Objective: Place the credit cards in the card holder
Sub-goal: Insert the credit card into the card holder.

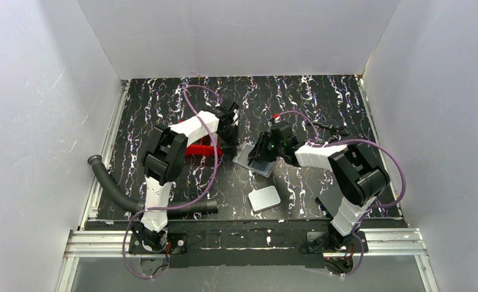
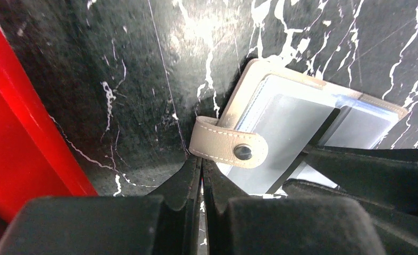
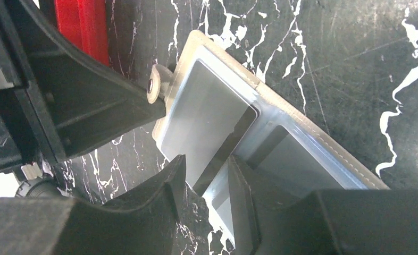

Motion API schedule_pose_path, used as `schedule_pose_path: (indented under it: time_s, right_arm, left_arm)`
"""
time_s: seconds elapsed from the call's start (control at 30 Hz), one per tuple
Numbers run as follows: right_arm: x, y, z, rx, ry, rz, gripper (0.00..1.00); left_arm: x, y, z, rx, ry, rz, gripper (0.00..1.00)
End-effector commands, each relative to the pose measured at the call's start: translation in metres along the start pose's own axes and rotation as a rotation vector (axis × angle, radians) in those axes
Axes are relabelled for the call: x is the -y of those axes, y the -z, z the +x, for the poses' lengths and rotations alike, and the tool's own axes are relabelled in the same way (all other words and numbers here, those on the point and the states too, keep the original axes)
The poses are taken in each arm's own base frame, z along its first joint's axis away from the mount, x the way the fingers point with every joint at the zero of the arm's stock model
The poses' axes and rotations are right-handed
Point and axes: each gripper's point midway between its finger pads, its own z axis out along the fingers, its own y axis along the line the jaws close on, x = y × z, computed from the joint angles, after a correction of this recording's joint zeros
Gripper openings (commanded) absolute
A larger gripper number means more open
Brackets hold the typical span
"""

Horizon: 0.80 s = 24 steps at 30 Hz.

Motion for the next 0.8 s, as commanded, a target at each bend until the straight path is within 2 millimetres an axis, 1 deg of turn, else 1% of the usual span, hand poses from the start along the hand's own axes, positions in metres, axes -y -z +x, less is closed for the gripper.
schedule_pose_path:
  time_s: [0.0, 0.1, 0.2, 0.27, 0.33, 0.37, 0.43, 0.47, 0.5, 0.6, 0.63, 0.67, 0.7, 0.73, 0.77]
  right_arm:
    - [-0.007, 0.000, -0.010, 0.045, -0.084, -0.026, 0.43]
    - [-0.014, -0.006, -0.018, 0.073, -0.177, -0.068, 0.43]
    - [-0.020, -0.010, -0.020, 0.083, -0.258, -0.106, 0.43]
    - [-0.018, -0.013, -0.017, 0.068, -0.282, -0.098, 0.43]
    - [-0.014, -0.011, -0.015, 0.062, -0.271, -0.075, 0.44]
    - [-0.011, -0.008, -0.015, 0.066, -0.250, -0.053, 0.45]
    - [-0.005, 0.001, -0.017, 0.074, -0.144, -0.014, 0.48]
    - [-0.002, 0.006, -0.019, 0.080, -0.091, 0.014, 0.51]
    - [-0.001, 0.012, -0.022, 0.079, -0.028, 0.034, 0.57]
    - [-0.003, 0.031, -0.030, 0.051, 0.160, 0.068, 0.67]
    - [-0.007, 0.036, -0.035, 0.048, 0.211, 0.065, 0.69]
    - [-0.004, 0.045, -0.035, 0.030, 0.247, 0.088, 0.70]
    - [-0.002, 0.053, -0.038, 0.034, 0.272, 0.097, 0.74]
    - [-0.002, 0.058, -0.040, 0.033, 0.287, 0.085, 0.77]
    - [0.001, 0.063, -0.041, 0.024, 0.291, 0.075, 0.78]
  left_arm:
    - [0.017, 0.016, 0.013, -0.003, 0.011, 0.074, 0.02]
    - [0.019, 0.013, 0.021, -0.014, 0.030, 0.099, 0.02]
    - [0.021, 0.013, 0.023, -0.011, 0.037, 0.109, 0.02]
    - [0.021, 0.014, 0.021, -0.005, 0.034, 0.109, 0.02]
    - [0.021, 0.016, 0.019, -0.002, 0.033, 0.104, 0.02]
    - [0.021, 0.017, 0.017, 0.003, 0.029, 0.098, 0.02]
    - [0.020, 0.020, 0.014, 0.014, 0.020, 0.089, 0.02]
    - [0.020, 0.021, 0.012, 0.019, 0.014, 0.086, 0.02]
    - [0.020, 0.023, 0.011, 0.022, 0.010, 0.083, 0.02]
    - [0.019, 0.029, 0.007, 0.037, -0.005, 0.069, 0.03]
    - [0.018, 0.031, 0.007, 0.042, -0.010, 0.064, 0.03]
    - [0.018, 0.032, 0.006, 0.044, -0.014, 0.058, 0.04]
    - [0.017, 0.034, 0.006, 0.047, -0.015, 0.056, 0.04]
    - [0.017, 0.037, 0.005, 0.050, -0.017, 0.057, 0.04]
    - [0.018, 0.040, 0.005, 0.053, -0.019, 0.061, 0.05]
